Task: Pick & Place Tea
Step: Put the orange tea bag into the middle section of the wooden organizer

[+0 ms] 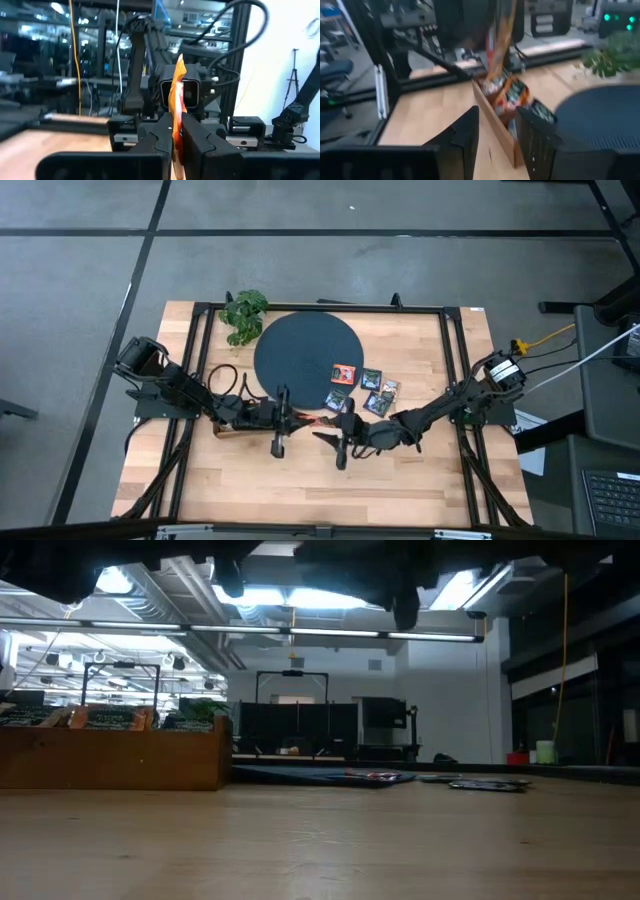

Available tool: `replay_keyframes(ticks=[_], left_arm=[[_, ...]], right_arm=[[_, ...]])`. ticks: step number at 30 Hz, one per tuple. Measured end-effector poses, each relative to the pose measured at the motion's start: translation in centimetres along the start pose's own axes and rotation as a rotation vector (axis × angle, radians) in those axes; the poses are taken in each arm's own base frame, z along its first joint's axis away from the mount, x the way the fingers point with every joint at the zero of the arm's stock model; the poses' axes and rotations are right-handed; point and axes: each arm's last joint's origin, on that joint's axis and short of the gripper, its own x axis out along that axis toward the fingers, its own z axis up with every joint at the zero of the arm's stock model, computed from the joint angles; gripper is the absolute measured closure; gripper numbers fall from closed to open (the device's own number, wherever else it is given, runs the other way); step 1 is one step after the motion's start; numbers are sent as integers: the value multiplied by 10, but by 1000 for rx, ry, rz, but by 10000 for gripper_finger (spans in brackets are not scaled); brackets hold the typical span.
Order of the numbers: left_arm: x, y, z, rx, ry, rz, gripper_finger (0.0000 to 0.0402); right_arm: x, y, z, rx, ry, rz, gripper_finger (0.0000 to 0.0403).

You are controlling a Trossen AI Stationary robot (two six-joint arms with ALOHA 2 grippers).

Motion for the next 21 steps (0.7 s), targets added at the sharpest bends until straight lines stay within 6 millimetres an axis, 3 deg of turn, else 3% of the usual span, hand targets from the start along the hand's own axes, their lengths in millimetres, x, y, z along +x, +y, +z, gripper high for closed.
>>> replay_keyframes(ticks=[15, 21], left_arm=[[0, -1, 7, 102, -73, -34, 389], [0, -1, 7, 103, -74, -38, 389]], right_arm=[[2, -1, 20, -43, -166, 79, 277], [2, -1, 22, -63, -188, 79, 338]])
